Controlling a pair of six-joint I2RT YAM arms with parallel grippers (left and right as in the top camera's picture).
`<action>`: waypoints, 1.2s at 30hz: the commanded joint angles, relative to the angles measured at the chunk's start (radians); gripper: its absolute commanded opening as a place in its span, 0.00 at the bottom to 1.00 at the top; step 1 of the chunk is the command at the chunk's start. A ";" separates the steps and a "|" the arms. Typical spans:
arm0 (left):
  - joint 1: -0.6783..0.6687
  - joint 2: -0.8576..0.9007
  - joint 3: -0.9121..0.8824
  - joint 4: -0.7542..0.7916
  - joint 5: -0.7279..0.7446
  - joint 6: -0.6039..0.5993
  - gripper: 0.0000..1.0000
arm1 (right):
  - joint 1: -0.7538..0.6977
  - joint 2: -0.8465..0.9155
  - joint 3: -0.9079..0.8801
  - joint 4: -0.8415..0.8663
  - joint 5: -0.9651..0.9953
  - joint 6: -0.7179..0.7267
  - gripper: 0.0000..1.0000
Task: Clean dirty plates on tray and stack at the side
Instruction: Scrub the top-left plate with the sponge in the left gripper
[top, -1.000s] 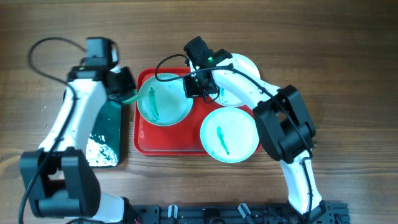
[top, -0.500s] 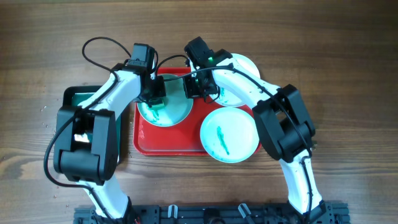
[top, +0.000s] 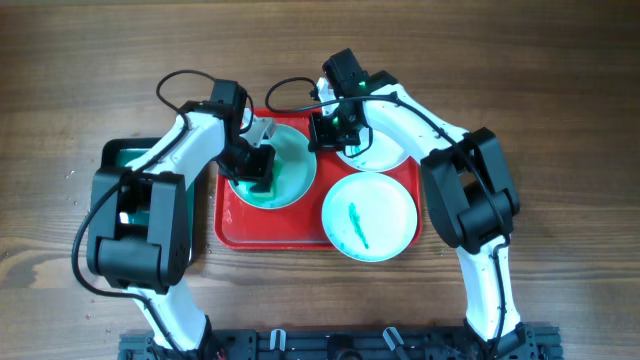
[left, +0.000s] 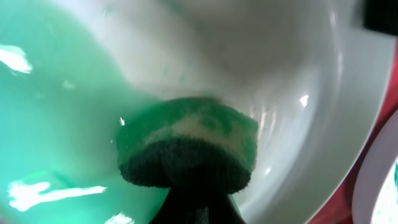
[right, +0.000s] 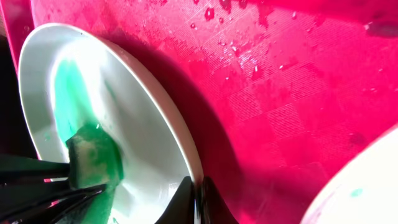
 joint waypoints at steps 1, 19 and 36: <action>-0.014 0.028 -0.013 0.140 -0.161 -0.124 0.04 | -0.002 0.012 -0.001 0.012 -0.039 0.002 0.04; -0.014 0.028 -0.013 0.074 0.235 -0.061 0.04 | -0.002 0.012 -0.001 0.012 -0.017 0.002 0.04; -0.016 0.028 -0.013 0.240 -0.570 -0.418 0.04 | -0.002 0.012 -0.001 0.014 -0.013 0.002 0.04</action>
